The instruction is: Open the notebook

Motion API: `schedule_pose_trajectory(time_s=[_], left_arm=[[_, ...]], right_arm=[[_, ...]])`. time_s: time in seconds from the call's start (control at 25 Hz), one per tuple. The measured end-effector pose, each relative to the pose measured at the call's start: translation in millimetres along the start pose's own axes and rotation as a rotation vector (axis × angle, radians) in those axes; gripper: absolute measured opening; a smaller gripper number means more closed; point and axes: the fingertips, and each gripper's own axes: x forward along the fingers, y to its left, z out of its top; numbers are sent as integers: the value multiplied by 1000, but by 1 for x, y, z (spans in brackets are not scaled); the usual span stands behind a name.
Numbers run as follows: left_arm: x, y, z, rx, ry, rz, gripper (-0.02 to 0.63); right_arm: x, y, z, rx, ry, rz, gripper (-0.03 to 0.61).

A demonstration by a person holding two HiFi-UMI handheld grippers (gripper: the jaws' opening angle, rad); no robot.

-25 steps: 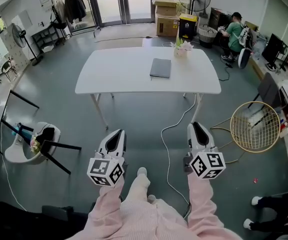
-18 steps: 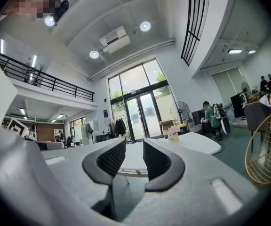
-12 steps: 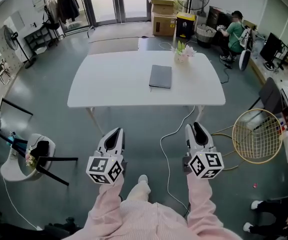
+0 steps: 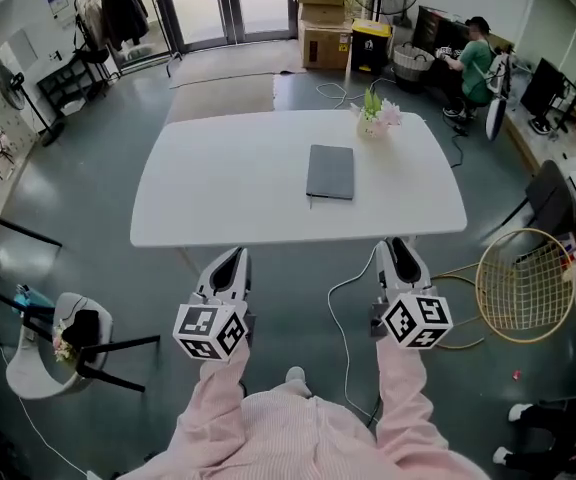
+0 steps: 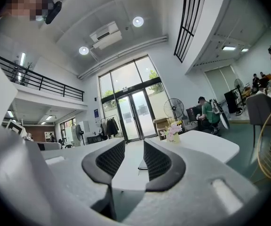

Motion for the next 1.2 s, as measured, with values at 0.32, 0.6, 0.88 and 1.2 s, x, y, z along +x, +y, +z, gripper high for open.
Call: schedule_pose_trajectory(time_s=[0.32, 0.6, 0.88, 1.2], left_arm=[[39, 26, -2, -25, 21, -11, 1], [74, 37, -10, -45, 49, -5, 0], [131, 54, -19, -62, 88, 6, 2], [208, 69, -43, -129, 167, 29, 2]], right_arm=[[43, -8, -8, 24, 25, -13, 107], [79, -27, -17, 56, 58, -6, 107], [138, -58, -26, 105, 99, -1, 107], [207, -100, -42, 120, 199, 2, 107]])
